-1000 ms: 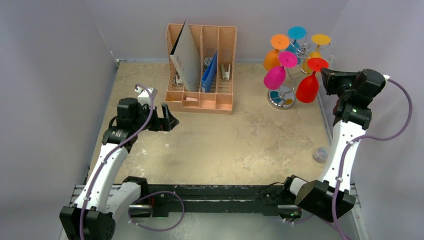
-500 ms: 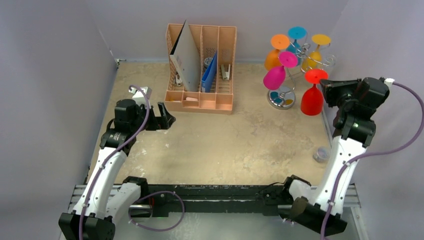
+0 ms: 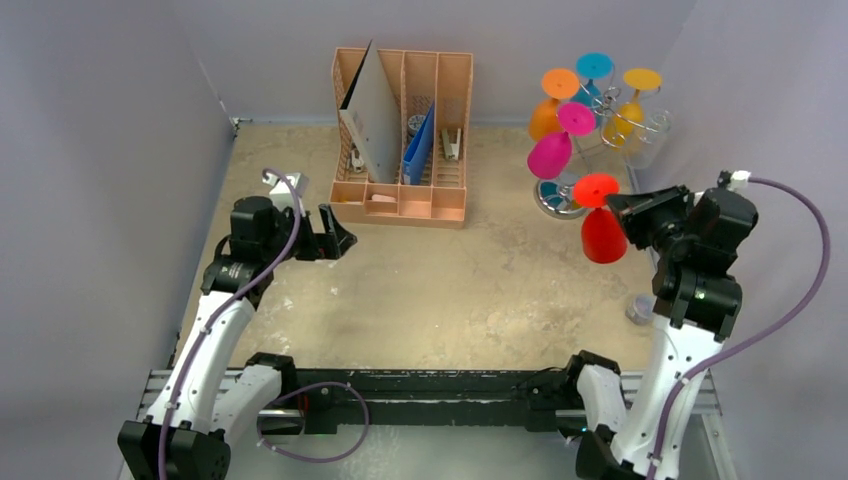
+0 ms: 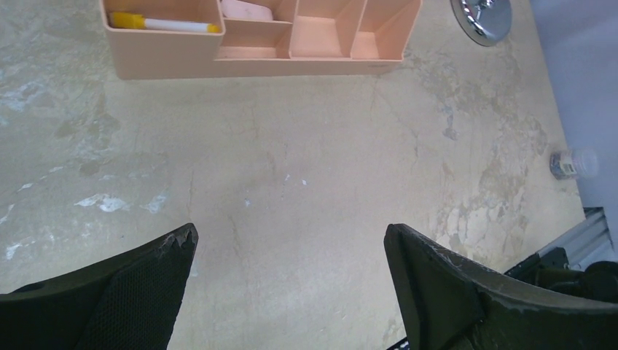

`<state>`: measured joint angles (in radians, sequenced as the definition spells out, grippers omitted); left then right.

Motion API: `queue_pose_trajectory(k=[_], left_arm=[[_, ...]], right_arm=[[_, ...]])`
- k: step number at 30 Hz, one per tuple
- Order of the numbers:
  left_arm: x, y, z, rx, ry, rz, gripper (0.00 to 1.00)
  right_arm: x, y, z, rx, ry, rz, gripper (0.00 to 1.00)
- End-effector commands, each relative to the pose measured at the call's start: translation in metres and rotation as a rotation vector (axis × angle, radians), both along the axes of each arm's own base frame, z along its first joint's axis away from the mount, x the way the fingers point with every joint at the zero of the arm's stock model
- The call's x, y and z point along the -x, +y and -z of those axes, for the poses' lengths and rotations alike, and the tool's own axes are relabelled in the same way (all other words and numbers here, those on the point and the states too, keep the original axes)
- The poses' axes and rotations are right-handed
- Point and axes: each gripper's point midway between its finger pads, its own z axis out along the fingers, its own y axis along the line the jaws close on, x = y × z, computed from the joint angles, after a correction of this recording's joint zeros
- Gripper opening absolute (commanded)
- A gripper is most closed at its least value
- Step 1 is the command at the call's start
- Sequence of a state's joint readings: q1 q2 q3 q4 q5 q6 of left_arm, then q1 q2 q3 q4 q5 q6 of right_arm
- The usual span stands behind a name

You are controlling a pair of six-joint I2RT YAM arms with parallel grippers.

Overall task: Take the wine glass off the wine glass rack
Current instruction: Place the wine glass at the center of the board.

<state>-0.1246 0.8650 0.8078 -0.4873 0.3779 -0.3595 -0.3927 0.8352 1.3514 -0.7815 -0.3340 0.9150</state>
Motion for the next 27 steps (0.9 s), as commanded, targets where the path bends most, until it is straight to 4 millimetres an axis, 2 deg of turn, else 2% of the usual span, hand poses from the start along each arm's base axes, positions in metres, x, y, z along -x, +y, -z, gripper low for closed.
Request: queue_pose_trajectory(k=[1, 7, 16, 21, 24, 27], left_arm=[[-0.002, -0.020, -0.016, 0.093, -0.037, 0.097, 0.98], [0.002, -0.043, -0.019, 0.217, 0.022, 0.197, 0.96], [0.009, -0.082, -0.053, 0.426, 0.031, 0.365, 0.92], [0.027, -0.114, -0.058, 0.444, 0.060, 0.484, 0.92], [0.038, -0.129, -0.065, 0.499, 0.083, 0.555, 0.92], [0.039, -0.139, -0.079, 0.528, 0.049, 0.598, 0.92]], right_arm=[[0.019, 0.033, 0.019, 0.035, 0.022, -0.168, 0.00], [0.023, 0.086, 0.038, -0.042, 0.035, -0.513, 0.00], [0.042, 0.155, 0.084, 0.024, 0.166, -0.914, 0.00], [0.049, 0.188, 0.090, 0.084, 0.149, -1.077, 0.00], [0.048, 0.202, 0.090, 0.107, 0.077, -1.114, 0.00], [0.047, 0.210, 0.085, 0.089, 0.019, -1.141, 0.00]])
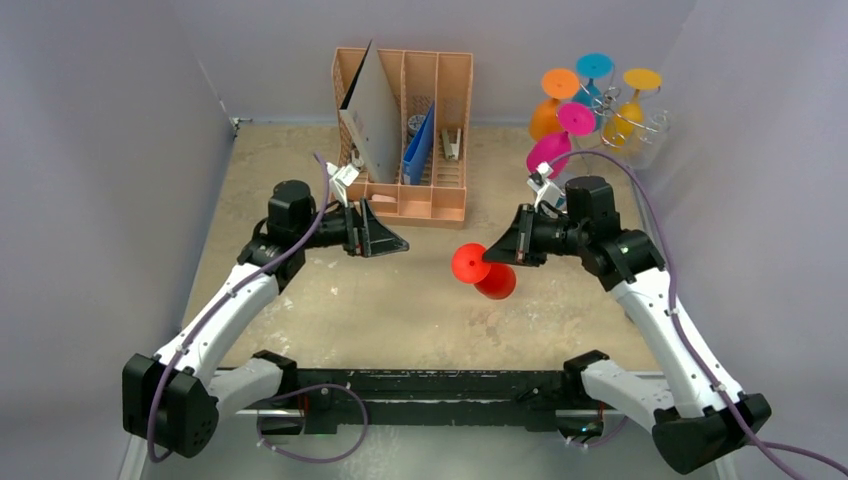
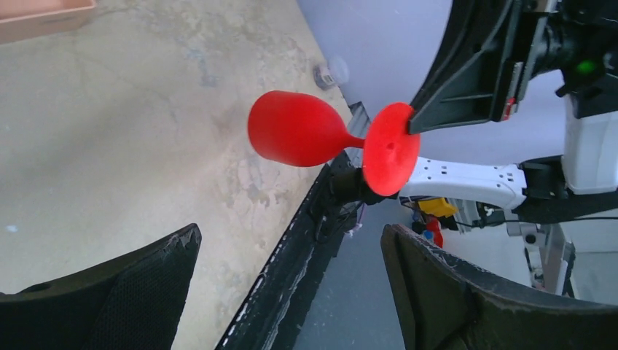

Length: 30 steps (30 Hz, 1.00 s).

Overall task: Take the wine glass off the wine glass rack
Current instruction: Place the wine glass at the center of the board.

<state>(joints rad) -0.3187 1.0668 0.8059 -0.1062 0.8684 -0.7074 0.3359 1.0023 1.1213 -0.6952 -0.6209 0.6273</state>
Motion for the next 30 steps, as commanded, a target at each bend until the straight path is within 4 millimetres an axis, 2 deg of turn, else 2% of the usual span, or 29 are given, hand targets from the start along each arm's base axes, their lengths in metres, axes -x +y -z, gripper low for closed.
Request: queue_pose_trajectory(k=[1, 3, 7, 10, 14, 20, 25, 30], left_arm=[[0.004, -0.017, -0.040, 0.107, -0.090, 0.076, 0.92], [0.007, -0.020, -0.048, 0.122, -0.108, 0.099, 0.92], [0.018, -0.029, -0.049, 0.135, -0.100, 0.178, 0.89], [0.023, -0.040, -0.045, 0.127, -0.094, 0.207, 0.84], [0.029, -0.058, -0.051, 0.120, -0.110, 0.235, 0.76], [0.029, -0.061, -0.048, 0.098, -0.112, 0.234, 0.71], [0.033, -0.066, -0.050, 0.112, -0.107, 0.269, 0.64], [0.033, -0.071, -0.052, 0.131, -0.103, 0.277, 0.48]], right_arm=[[-0.008, 0.014, -0.017, -0.068, -0.142, -0.054, 0.00], [-0.008, 0.019, -0.019, -0.090, -0.147, -0.077, 0.00], [-0.008, 0.030, -0.021, -0.130, -0.165, -0.103, 0.00], [-0.009, 0.038, -0.023, -0.160, -0.175, -0.124, 0.00], [-0.008, 0.048, -0.026, -0.186, -0.185, -0.157, 0.00], [-0.009, 0.059, -0.039, -0.296, -0.186, -0.180, 0.00], [-0.008, 0.061, -0.039, -0.315, -0.178, -0.194, 0.00], [-0.003, 0.064, -0.042, -0.333, -0.170, -0.227, 0.00]])
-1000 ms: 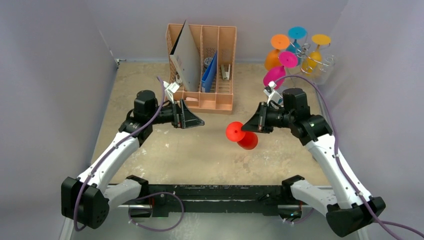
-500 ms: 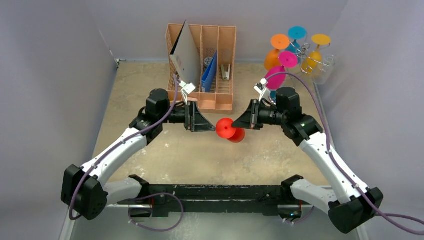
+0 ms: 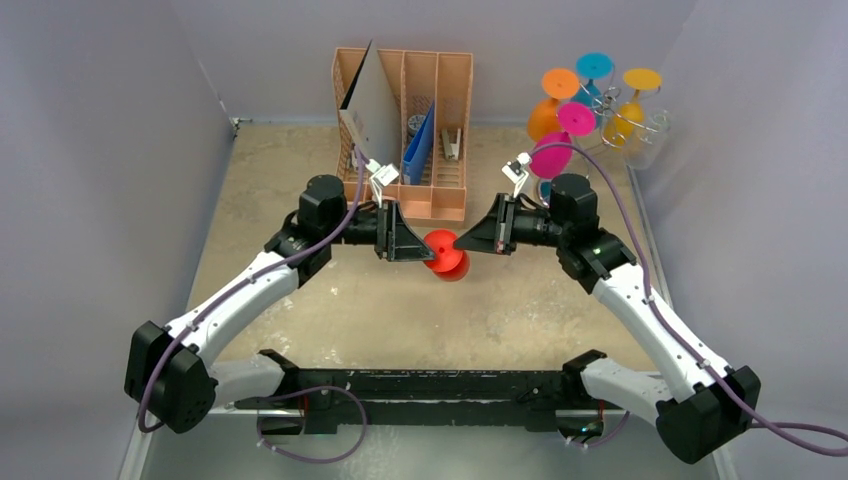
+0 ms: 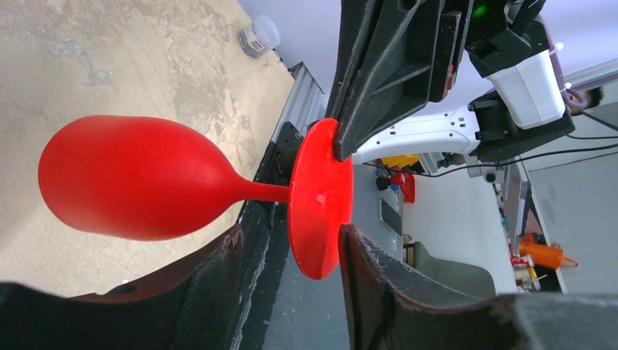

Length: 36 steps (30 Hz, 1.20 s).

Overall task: Take the wine glass off the wine glass rack
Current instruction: Place the wine glass at the center of the board.

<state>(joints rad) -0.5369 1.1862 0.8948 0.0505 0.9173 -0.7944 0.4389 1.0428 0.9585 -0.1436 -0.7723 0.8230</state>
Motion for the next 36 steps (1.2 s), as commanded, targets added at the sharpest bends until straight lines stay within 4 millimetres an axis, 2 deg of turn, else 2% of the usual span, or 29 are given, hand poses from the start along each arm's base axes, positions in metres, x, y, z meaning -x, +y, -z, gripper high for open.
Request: queue_pose_trajectory(k=[1, 7, 9, 14, 19, 23, 30, 34, 36], left_arm=[[0.000, -0.007, -0.023, 0.057, -0.075, 0.027, 0.43], [-0.001, -0.005, -0.023, 0.048, -0.090, 0.011, 0.11], [0.000, -0.005, -0.024, 0.045, -0.098, 0.009, 0.02], [0.000, -0.003, -0.025, 0.036, -0.110, -0.001, 0.00], [0.002, 0.002, -0.028, 0.028, -0.137, -0.023, 0.00], [0.004, 0.002, -0.033, 0.042, -0.145, -0.017, 0.00], [0.008, 0.001, -0.041, 0.061, -0.152, 0.013, 0.00], [0.008, 0.001, -0.040, 0.060, -0.144, 0.012, 0.00], [0.008, 0.001, -0.039, 0.056, -0.140, 0.007, 0.00]], right_arm=[[0.008, 0.006, -0.020, -0.065, -0.049, -0.070, 0.00], [0.011, 0.006, -0.015, -0.055, -0.034, -0.078, 0.01], [0.012, 0.006, -0.013, -0.049, -0.028, -0.080, 0.12], [0.016, 0.002, -0.003, -0.016, -0.008, -0.081, 0.31], [0.024, 0.005, 0.007, -0.025, 0.025, -0.094, 0.35], [0.028, 0.009, 0.010, -0.024, 0.020, -0.108, 0.32], [0.021, 0.019, -0.003, -0.082, -0.023, -0.127, 0.16], [0.019, 0.024, -0.010, -0.119, -0.036, -0.152, 0.00], [0.018, 0.025, -0.012, -0.124, -0.051, -0.151, 0.00]])
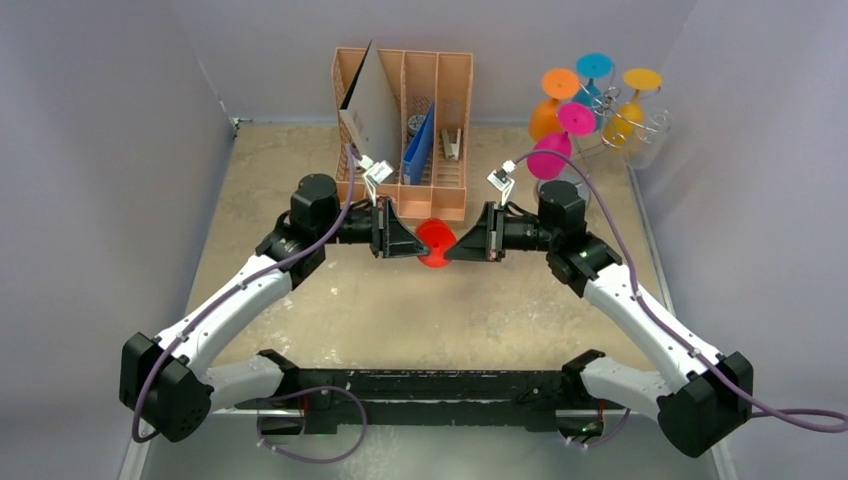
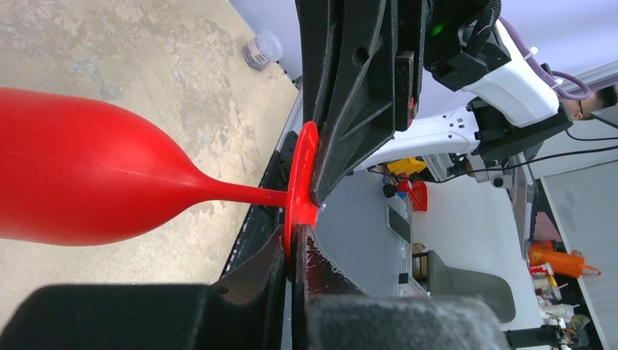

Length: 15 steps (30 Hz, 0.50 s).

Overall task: Take the wine glass off the wine glass rack
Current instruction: Place the wine glass at the center of the board.

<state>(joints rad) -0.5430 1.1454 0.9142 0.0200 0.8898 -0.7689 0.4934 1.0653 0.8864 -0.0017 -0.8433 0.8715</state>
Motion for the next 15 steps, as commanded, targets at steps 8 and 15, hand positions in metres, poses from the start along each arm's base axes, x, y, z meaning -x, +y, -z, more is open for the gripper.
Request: queue_pose_trajectory(k=[8, 15], left_arm=[[0.008, 0.002, -0.013, -0.020, -0.040, 0.028, 0.44], [0.007, 0.001, -0.007, -0.024, 0.029, 0.013, 0.41]], right_arm=[[-0.001, 0.001, -0.012, -0.024, -0.109, 0.000, 0.00], [-0.004, 0.001, -0.008, -0.013, -0.154, 0.009, 0.00]])
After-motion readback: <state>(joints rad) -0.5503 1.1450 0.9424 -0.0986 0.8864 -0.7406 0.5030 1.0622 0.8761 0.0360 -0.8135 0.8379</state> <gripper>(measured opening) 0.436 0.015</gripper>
